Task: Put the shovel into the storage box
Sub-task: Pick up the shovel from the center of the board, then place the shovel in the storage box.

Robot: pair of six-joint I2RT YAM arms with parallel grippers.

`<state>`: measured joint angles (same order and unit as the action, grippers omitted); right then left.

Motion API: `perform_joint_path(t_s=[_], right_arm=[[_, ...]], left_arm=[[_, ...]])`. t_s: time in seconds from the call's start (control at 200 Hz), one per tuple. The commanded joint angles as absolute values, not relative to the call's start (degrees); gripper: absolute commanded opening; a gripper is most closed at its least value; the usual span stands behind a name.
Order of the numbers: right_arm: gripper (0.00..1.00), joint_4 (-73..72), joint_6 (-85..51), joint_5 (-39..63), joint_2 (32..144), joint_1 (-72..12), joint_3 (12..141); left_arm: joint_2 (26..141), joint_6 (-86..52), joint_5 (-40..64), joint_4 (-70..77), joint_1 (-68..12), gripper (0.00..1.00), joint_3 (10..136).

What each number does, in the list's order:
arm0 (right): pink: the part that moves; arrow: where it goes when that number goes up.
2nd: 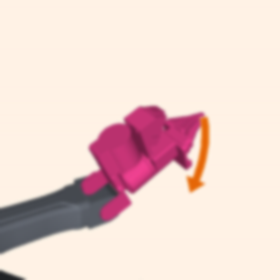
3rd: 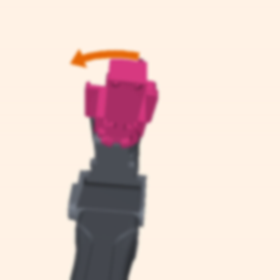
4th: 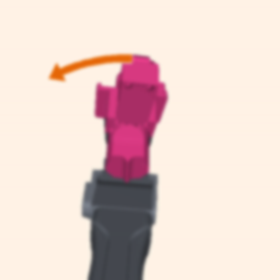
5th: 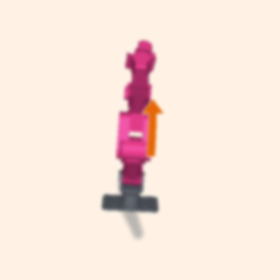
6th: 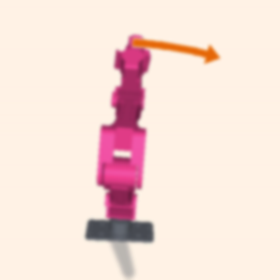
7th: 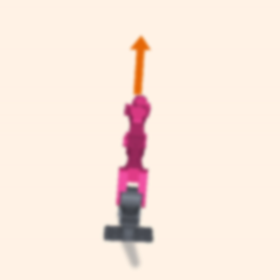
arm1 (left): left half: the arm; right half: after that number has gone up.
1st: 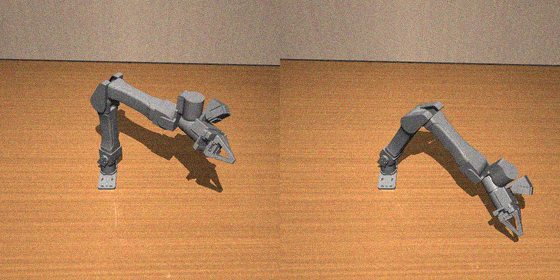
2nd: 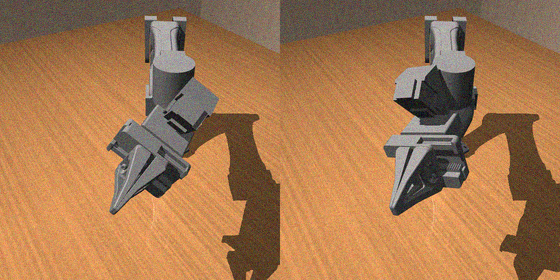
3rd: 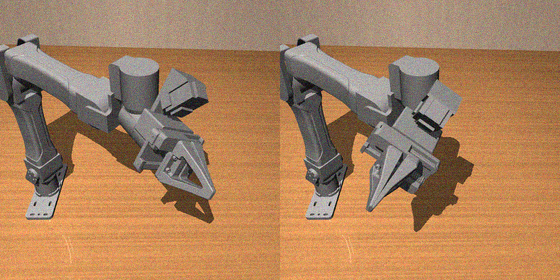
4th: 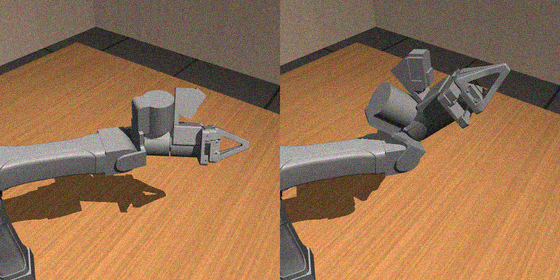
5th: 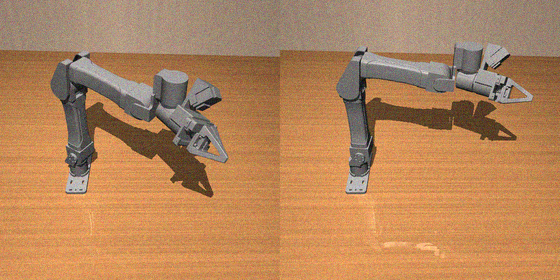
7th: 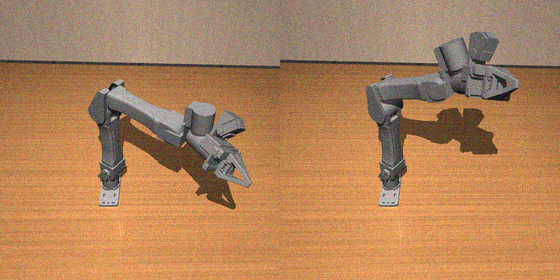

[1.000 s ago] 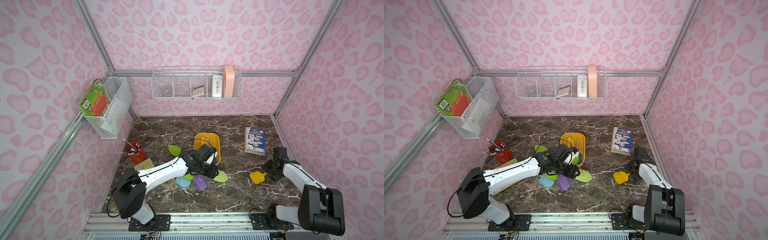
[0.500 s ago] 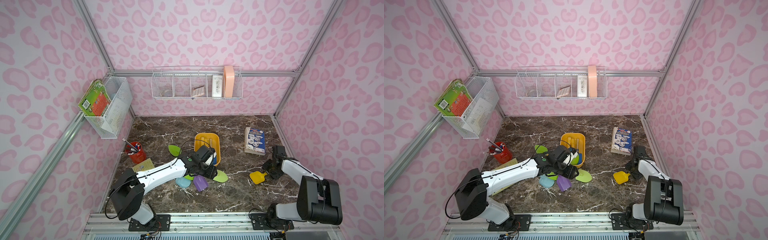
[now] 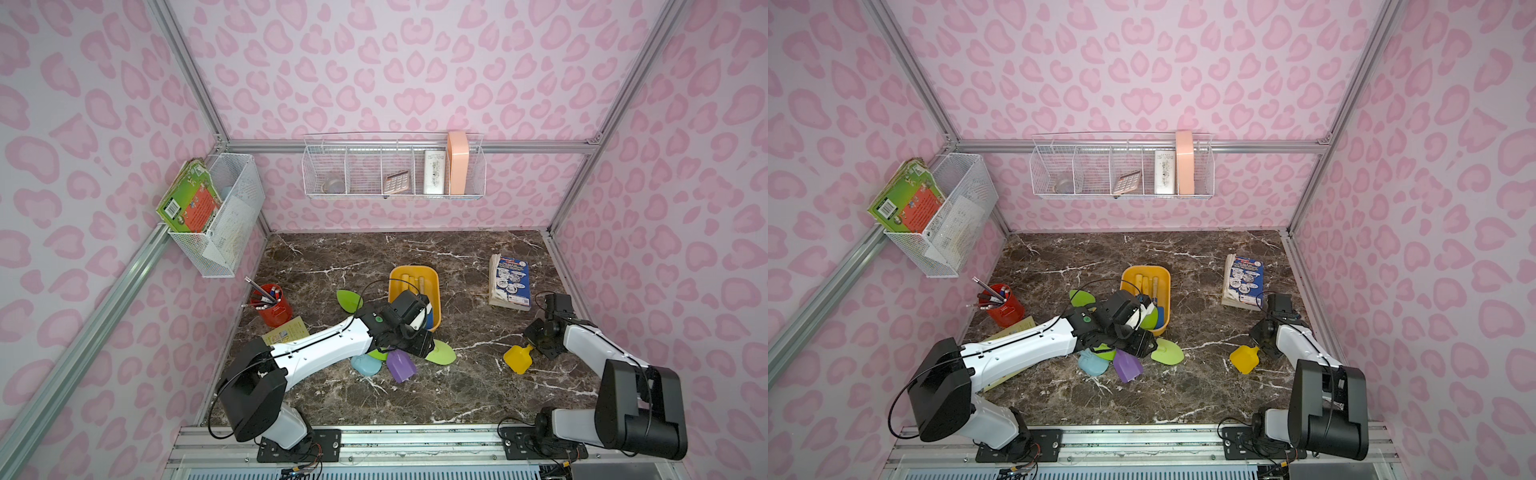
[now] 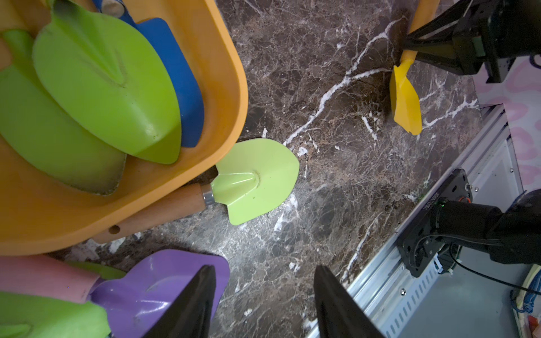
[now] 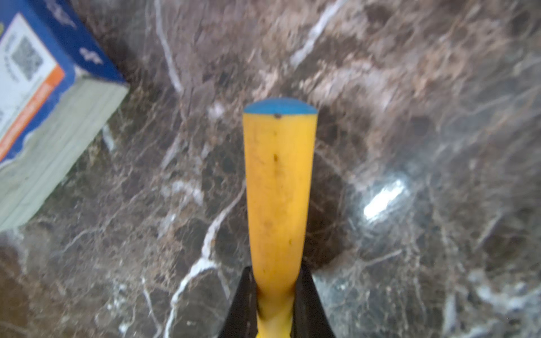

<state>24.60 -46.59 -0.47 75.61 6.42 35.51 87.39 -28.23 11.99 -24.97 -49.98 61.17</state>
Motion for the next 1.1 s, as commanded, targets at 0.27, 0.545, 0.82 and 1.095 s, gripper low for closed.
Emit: perform_joint_path(t_s=[0.27, 0.545, 0.82, 1.095], right_arm=[[0.03, 27.9, -46.0, -3.8, 71.0, -9.9, 45.6], [0.03, 27.5, -46.8, -5.3, 79.8, -22.8, 57.2], [0.03, 27.8, -45.8, -5.8, 91.2, -33.1, 71.6], [0.03, 29.5, -42.8, -5.6, 102.9, -37.0, 84.7]], left_arm=[[79.9, -32.6, 11.5, -26.9, -40.7, 0.59, 57.3], [73.5, -36.6, 9.8, -29.0, -34.9, 0.60, 52.5], [67.8, -37.5, 7.7, -33.1, -29.7, 0.60, 50.9], [65.9, -38.2, 7.6, -34.4, -28.7, 0.60, 49.7]])
